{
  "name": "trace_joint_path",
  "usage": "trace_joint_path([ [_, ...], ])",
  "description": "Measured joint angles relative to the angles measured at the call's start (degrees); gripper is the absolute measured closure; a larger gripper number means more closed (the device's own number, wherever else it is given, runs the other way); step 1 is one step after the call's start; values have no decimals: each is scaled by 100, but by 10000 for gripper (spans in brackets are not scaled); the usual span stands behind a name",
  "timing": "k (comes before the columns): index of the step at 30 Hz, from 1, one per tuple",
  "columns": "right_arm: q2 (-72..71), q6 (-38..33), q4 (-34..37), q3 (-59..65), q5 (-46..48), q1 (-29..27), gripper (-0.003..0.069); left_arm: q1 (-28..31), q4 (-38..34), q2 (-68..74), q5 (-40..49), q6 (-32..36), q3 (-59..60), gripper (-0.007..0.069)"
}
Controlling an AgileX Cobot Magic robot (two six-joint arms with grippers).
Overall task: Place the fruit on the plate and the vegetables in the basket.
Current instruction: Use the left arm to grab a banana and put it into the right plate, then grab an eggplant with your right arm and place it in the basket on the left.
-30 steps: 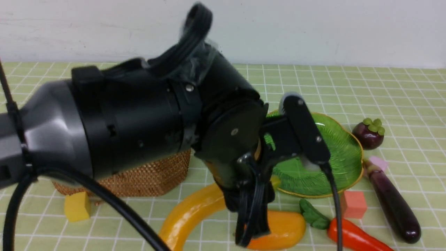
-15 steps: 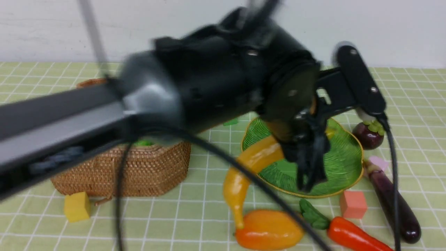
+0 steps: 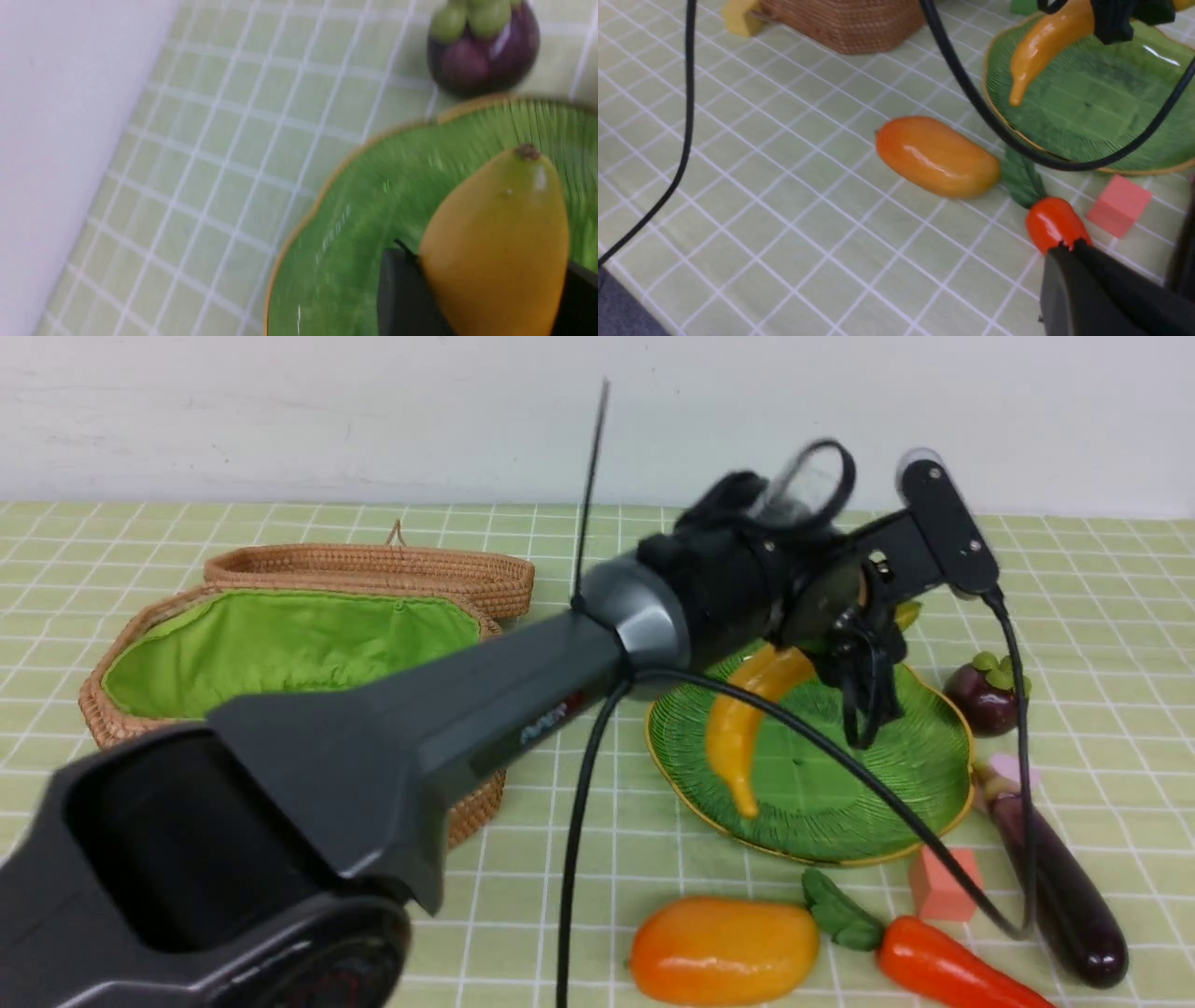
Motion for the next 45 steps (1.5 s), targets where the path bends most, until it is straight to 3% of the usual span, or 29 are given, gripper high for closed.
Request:
trace_joint_path([
  [5, 0, 85, -70, 0, 110, 0, 669, -20, 373, 384, -800, 0, -6, 319],
  [14, 0, 92, -70, 0, 401, 0, 661, 71, 591, 548, -884, -1, -6, 307],
  [17, 0, 92, -70, 0, 402, 0, 661, 96, 591, 548, -869, -1, -6, 218],
  [19, 0, 92, -70, 0, 402, 0, 659, 101, 519, 548, -835, -1, -6, 108],
  [20, 0, 92, -70, 0, 402, 0, 659, 101, 519, 548, -835, -1, -6, 108],
  [21, 0, 92, -70, 0, 402, 0, 659, 101, 495, 548, -823, -1, -6, 48],
  [24, 0, 92, -70, 0, 402, 0, 659, 101, 477, 548, -804, -1, -11, -19],
  [27, 0, 92, -70, 0, 402, 0, 659, 101, 465, 525, -766, -1, -11, -34],
  [32, 0, 92, -75, 0, 372, 0, 655, 35, 196, 126, 58, -1, -6, 8],
  [34, 0, 92, -75, 0, 338, 0, 655, 11, -395, -359, 1082, -5, -6, 60],
  [35, 0, 92, -75, 0, 338, 0, 655, 11, -451, -400, 1172, -5, -6, 69],
  [36, 0, 92, -75, 0, 333, 0, 652, 11, -997, -773, 2019, -84, -12, 106],
  [38, 26, 98, -75, 0, 333, 0, 651, 27, -1473, -1116, 2853, -262, -18, 149],
  [42, 213, 116, -65, 0, 298, 0, 647, 39, -1971, -1615, 4170, -586, -36, 220],
  [45, 552, 274, -2, -55, 340, 0, 645, 39, -2013, -1878, 4382, -598, -36, 251],
])
